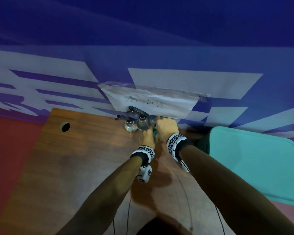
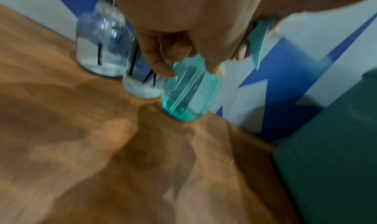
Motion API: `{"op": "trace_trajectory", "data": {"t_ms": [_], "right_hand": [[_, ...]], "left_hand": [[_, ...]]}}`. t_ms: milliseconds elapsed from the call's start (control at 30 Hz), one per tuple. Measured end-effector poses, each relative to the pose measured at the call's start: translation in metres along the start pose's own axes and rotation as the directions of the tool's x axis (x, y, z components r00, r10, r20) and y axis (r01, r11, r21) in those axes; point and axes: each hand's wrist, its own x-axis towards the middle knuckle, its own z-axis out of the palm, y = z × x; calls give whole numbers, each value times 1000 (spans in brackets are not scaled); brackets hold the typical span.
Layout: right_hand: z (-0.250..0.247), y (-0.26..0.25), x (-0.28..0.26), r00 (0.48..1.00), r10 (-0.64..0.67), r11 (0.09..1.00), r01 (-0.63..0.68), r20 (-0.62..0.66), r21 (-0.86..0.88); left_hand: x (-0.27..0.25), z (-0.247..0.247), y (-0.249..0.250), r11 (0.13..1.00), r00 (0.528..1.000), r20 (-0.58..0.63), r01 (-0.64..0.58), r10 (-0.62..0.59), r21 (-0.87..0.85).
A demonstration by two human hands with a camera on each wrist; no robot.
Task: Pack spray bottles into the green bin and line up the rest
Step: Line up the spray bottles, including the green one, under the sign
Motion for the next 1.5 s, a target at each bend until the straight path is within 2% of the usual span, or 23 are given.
{"op": "trace_trajectory", "data": {"t_ms": [100, 167, 300, 467, 667, 767, 833, 1033, 1133, 1267, 1500], "right_hand": [[-3, -3, 1, 1000, -7, 999, 7, 9, -40], [-3, -2, 1, 1000, -9, 998, 9, 5, -62], [-3, -1, -3, 1000, 2, 998, -2, -5, -63], [-16, -3, -18, 999, -19, 998, 21, -34, 57], [-42, -9, -47, 994, -66, 992, 75, -87, 100], [-57, -10, -59, 976, -95, 985, 121, -194, 127], [-67, -9, -61, 972, -74, 977, 116, -221, 180], [-85, -12, -46, 986, -50, 962, 91, -162, 257], [-86, -19, -38, 990, -33, 965, 67, -137, 253], [-87, -31, -27, 992, -43, 954, 75, -117, 289], [-87, -47, -12, 992, -68, 976, 88, -103, 202]], "left_hand": [[-2, -13, 6, 987, 1000, -12, -24, 26, 160], [-9, -19, 5, 987, 997, -36, -60, 66, 149], [-30, -41, -14, 996, 997, -75, -27, 34, 85], [-45, -100, -40, 998, 994, -105, -28, 34, 58], [-43, -150, -33, 983, 987, -137, -58, 82, 173], [-40, -149, -22, 984, 990, -111, -74, 92, 159], [-38, -145, -15, 991, 993, -91, -70, 81, 115], [-30, -133, 6, 993, 999, 7, -37, 36, 109], [-24, -125, 10, 988, 999, 20, -51, 49, 146], [-13, -117, 10, 993, 998, -10, -57, 58, 99], [3, -107, 1, 999, 999, 20, -44, 44, 4]]}}
